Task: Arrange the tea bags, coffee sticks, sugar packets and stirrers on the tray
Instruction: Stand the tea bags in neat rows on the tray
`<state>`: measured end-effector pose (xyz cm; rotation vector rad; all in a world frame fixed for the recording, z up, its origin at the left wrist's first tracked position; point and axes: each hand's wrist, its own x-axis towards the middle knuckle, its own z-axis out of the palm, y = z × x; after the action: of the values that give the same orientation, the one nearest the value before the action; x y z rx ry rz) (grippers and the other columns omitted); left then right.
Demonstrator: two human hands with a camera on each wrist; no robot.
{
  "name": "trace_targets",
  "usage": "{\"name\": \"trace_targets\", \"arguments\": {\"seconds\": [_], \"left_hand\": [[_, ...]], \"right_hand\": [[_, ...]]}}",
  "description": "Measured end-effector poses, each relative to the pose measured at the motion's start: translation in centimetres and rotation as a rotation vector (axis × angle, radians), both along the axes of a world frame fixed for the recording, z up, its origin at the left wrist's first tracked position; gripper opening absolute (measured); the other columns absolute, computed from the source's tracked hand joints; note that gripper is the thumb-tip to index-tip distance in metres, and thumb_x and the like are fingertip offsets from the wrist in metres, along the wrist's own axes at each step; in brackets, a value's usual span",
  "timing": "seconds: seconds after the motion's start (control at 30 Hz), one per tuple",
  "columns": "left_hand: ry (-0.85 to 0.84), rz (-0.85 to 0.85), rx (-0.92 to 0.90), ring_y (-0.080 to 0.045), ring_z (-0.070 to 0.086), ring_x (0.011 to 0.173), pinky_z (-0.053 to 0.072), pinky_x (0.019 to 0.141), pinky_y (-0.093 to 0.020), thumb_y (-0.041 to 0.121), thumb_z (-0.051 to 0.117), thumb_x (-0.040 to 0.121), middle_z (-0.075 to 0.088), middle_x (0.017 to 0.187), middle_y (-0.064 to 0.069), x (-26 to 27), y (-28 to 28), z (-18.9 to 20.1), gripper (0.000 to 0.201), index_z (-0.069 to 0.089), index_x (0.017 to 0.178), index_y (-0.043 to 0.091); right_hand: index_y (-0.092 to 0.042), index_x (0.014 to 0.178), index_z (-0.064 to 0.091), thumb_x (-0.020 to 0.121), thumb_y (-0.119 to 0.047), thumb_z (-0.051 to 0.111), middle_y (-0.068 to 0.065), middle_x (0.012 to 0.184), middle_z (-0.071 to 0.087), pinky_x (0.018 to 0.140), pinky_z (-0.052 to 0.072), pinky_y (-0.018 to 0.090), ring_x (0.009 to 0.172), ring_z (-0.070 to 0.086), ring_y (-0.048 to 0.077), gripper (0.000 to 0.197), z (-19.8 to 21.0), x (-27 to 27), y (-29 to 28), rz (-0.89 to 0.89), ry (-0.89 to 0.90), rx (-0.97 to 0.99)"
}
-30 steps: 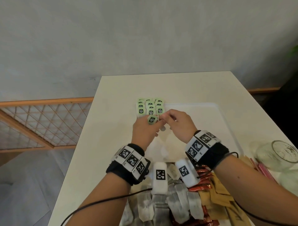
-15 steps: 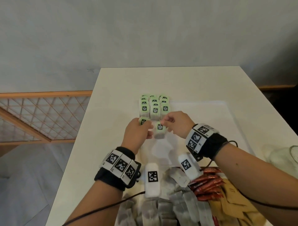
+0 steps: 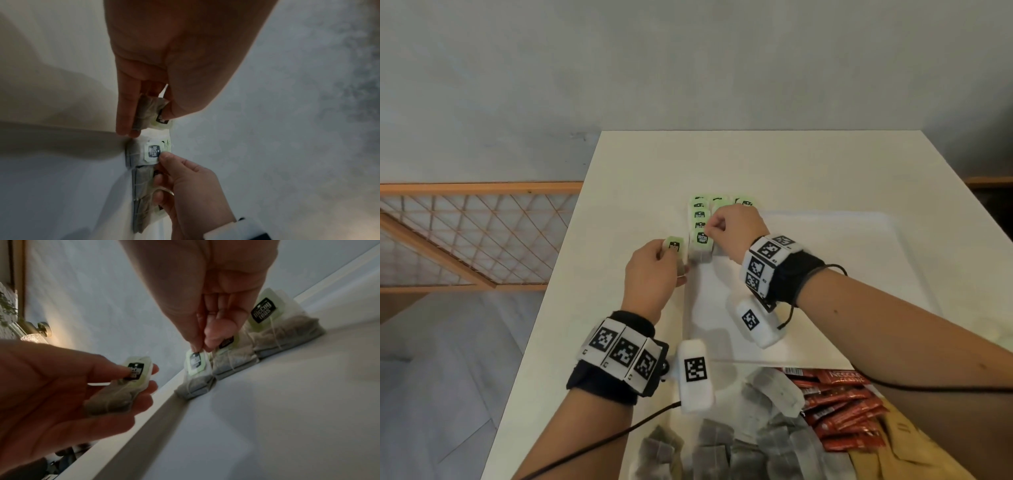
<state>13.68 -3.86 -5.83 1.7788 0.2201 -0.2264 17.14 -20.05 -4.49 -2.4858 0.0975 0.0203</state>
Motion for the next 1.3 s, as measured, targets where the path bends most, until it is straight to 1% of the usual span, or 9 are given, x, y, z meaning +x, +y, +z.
{"name": "trace_targets", "arguments": {"seconds": [0.17,0.3,0.43,0.57,0.7,0.8,0.93,1.1,1.3], "left_hand": [[-0.017,-0.03,0.007,-0.029,0.07,0.086,0.061,0.07,-0.037,0.005,0.047,0.097,0.07,0.093,-0.013,-0.5,0.2,0.5,0.027,0.069,0.108,0.016],[-0.074,-0.018,0.019,-0.022,0.072,0.081,0.059,0.082,-0.045,0.011,0.061,0.093,0.074,0.093,-0.006,-0.6,-0.3,0.9,0.022,0.066,0.113,0.019],[-0.101,-0.046,-0.015,-0.017,0.074,0.075,0.058,0.084,-0.04,0.015,0.068,0.09,0.075,0.09,-0.004,-1.4,-1.4,1.9,0.024,0.063,0.114,0.018],[-0.125,-0.116,-0.014,-0.008,0.07,0.071,0.056,0.072,-0.027,0.014,0.069,0.09,0.075,0.087,-0.003,-2.3,-2.1,3.1,0.023,0.066,0.112,0.015],[-0.125,-0.205,0.003,-0.014,0.073,0.072,0.055,0.07,-0.028,0.014,0.07,0.089,0.076,0.081,-0.001,-3.0,-2.1,4.1,0.009,0.068,0.096,0.02],[-0.129,-0.206,0.052,-0.012,0.073,0.072,0.053,0.076,-0.029,0.014,0.07,0.087,0.076,0.081,0.001,-3.1,-1.7,3.9,0.012,0.07,0.095,0.022],[-0.099,-0.199,0.074,-0.011,0.071,0.072,0.052,0.076,-0.028,0.012,0.066,0.086,0.076,0.086,-0.001,-3.4,-1.4,3.1,0.012,0.07,0.094,0.022],[-0.087,-0.214,0.096,-0.011,0.072,0.072,0.05,0.073,-0.026,0.013,0.068,0.086,0.075,0.083,0.0,-2.8,-1.4,2.5,0.012,0.07,0.095,0.021],[-0.069,-0.202,0.112,-0.012,0.072,0.074,0.053,0.076,-0.03,0.014,0.07,0.085,0.075,0.083,-0.001,-1.7,-1.1,1.7,0.012,0.07,0.095,0.022]], "right_hand": [[-0.009,0.094,0.073,0.089,-0.022,0.064,0.001,0.096,0.071,0.084,0.05,0.028,0.092,0.064,0.016,0.016,0.0,-0.1,-0.3,-0.037,-0.019,0.078],[-0.019,0.095,0.071,0.09,-0.039,0.062,-0.012,0.084,0.064,0.073,0.044,0.021,0.081,0.058,0.006,0.022,0.9,-2.0,-0.5,-0.074,-0.062,0.191],[-0.018,0.089,0.071,0.088,-0.035,0.066,-0.015,0.075,0.061,0.059,0.036,0.01,0.066,0.054,-0.003,0.018,1.7,-4.1,-0.9,0.013,-0.025,0.246],[-0.018,0.085,0.067,0.087,-0.025,0.069,-0.005,0.077,0.063,0.064,0.042,0.019,0.062,0.056,0.004,0.007,2.4,-5.6,-1.7,0.022,-0.031,0.299],[-0.012,0.087,0.062,0.09,-0.018,0.065,-0.002,0.067,0.063,0.058,0.043,0.021,0.059,0.06,0.012,0.008,3.2,-6.8,-3.4,-0.037,-0.026,0.416],[-0.009,0.087,0.059,0.093,-0.014,0.061,-0.001,0.06,0.061,0.057,0.048,0.027,0.054,0.058,0.013,0.009,2.7,-7.7,-5.3,0.01,0.118,0.372],[-0.012,0.083,0.061,0.092,-0.015,0.063,0.004,0.067,0.065,0.059,0.052,0.029,0.059,0.06,0.016,0.009,0.9,-8.3,-6.8,0.026,0.311,0.23],[-0.016,0.085,0.067,0.088,-0.022,0.069,0.005,0.083,0.067,0.061,0.054,0.026,0.066,0.061,0.018,0.007,-0.4,-6.9,-7.1,-0.111,0.152,0.13],[-0.017,0.086,0.067,0.088,-0.022,0.069,0.002,0.082,0.065,0.079,0.057,0.039,0.072,0.061,0.021,0.006,-0.5,-4.0,-6.5,-0.161,0.047,0.151]]}}
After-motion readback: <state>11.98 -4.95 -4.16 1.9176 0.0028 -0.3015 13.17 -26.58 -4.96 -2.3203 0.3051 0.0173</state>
